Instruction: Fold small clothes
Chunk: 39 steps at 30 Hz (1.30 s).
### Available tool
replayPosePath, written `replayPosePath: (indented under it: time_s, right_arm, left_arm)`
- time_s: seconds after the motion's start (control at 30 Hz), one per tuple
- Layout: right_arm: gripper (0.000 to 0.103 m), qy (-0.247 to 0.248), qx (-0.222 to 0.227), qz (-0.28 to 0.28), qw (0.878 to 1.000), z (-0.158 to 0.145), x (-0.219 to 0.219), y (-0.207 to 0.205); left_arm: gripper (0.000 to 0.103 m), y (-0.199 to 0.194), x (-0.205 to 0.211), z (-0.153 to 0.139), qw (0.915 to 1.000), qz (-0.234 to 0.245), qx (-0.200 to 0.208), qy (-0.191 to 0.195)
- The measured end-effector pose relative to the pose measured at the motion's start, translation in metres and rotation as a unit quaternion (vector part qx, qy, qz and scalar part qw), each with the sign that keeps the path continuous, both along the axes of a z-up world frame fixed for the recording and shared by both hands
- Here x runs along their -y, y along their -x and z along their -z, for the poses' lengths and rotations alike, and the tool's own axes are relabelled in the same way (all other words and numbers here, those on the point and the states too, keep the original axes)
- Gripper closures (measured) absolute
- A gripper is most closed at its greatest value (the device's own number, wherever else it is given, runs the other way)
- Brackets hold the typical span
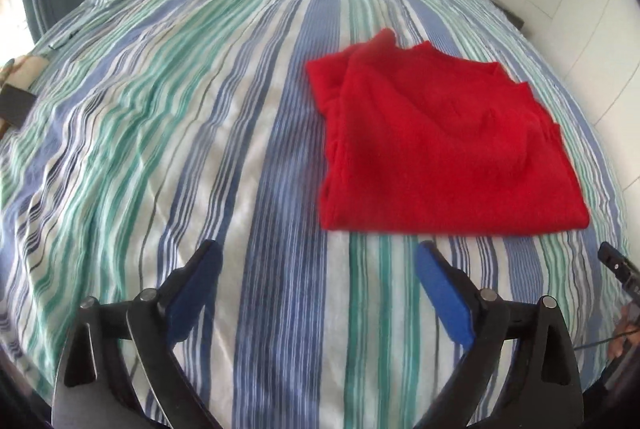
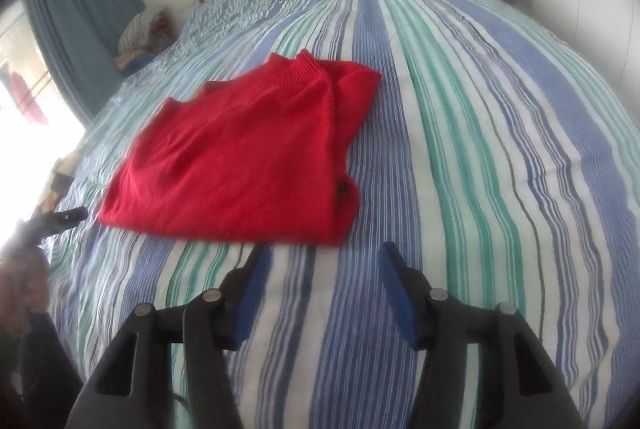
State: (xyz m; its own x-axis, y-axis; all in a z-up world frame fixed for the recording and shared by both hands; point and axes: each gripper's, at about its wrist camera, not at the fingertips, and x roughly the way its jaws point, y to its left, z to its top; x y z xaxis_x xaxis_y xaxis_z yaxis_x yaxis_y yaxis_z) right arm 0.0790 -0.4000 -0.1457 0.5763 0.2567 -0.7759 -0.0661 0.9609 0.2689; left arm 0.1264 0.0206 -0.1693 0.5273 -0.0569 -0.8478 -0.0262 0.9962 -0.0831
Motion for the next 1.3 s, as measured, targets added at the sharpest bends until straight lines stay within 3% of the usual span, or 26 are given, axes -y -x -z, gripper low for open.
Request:
replayPosePath:
  time_s: [0.2,0.3,0.4,1.1,1.3]
  right_arm:
    - [0.046,0.036,-0.009,-0.006,0.999,0.019,-0.017,0.048]
    - [0.044,0.056,-0.006,-0.005,0.998,0.026,-0.024,0.054]
    - [0.041,0.046,-0.006,0.002,0.999,0.034,-0.022,0.055]
    - [0.039,0.044,0.032,0.001,0.999,0.045,-0.025,0.066]
    - [0.033,0.053,0.031,-0.003,0.998,0.045,-0.031,0.066]
  left_arm:
    - [0.006,0.015,0.017,0.027,0.9997,-0.006,-0.007,-0.022]
    - [0.006,0.014,0.022,0.038,0.9993,-0.011,-0.010,-0.034]
    - [0.005,0.018,0.022,0.048,0.9992,-0.013,-0.009,-0.036]
    - [0.000,0.024,0.023,0.059,0.9992,-0.003,0.005,-0.039]
    - [0.000,0.027,0.025,0.060,0.9992,-0.002,0.013,-0.038]
